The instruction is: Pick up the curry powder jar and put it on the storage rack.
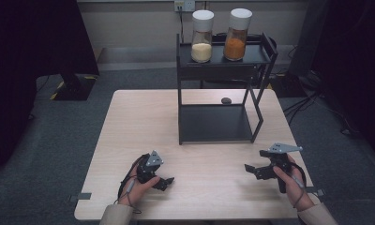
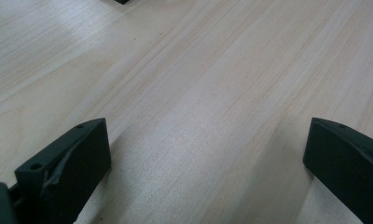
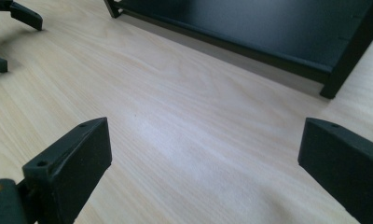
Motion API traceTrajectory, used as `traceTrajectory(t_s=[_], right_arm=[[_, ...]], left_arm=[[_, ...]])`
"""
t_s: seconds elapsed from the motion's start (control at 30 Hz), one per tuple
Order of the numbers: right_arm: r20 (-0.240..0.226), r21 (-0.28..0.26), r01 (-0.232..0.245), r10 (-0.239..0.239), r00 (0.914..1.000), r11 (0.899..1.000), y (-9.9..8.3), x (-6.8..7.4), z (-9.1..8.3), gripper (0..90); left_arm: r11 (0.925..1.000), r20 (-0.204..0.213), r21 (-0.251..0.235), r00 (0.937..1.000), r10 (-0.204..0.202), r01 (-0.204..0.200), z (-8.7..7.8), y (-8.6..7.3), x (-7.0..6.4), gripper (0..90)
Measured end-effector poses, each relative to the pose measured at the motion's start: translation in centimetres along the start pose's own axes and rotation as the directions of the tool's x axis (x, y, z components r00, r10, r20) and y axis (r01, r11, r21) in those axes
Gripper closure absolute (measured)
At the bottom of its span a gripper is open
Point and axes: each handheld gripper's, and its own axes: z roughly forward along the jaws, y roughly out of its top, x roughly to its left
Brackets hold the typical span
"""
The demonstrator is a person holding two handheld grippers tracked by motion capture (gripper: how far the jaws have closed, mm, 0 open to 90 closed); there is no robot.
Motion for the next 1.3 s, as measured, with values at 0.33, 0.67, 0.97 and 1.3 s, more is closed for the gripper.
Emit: traceTrajectory(t_s=[0.33, 0.67, 0.97, 1.3], right_arm=[[0.023, 0.02, -0.006, 0.006, 0.9997, 1.0, -1.6, -0.5, -0.8, 1.9], [0.058, 0.058, 0.018, -0.021, 0.9981, 0.998, -2.3, -0.7, -1.6, 1.9], [0.087, 0.1, 0.052, -0.061, 0.9943, 0.994, -2.8, -0.7, -2.3, 2.0], [0.102, 0.122, 0.058, -0.07, 0.9923, 0.991, -3.5, -0.9, -3.1, 2.1]], left_arm=[[1.0, 0.0, 0.0, 1.0, 0.0, 0.0, 0.0, 0.0, 0.0, 0.0], [1.0, 0.0, 0.0, 1.0, 0.0, 0.0, 0.0, 0.0, 0.0, 0.0], [1.0, 0.0, 0.0, 1.0, 0.0, 0.0, 0.0, 0.0, 0.0, 0.0], [1.0, 0.0, 0.0, 1.0, 0.0, 0.0, 0.0, 0.0, 0.0, 0.1]])
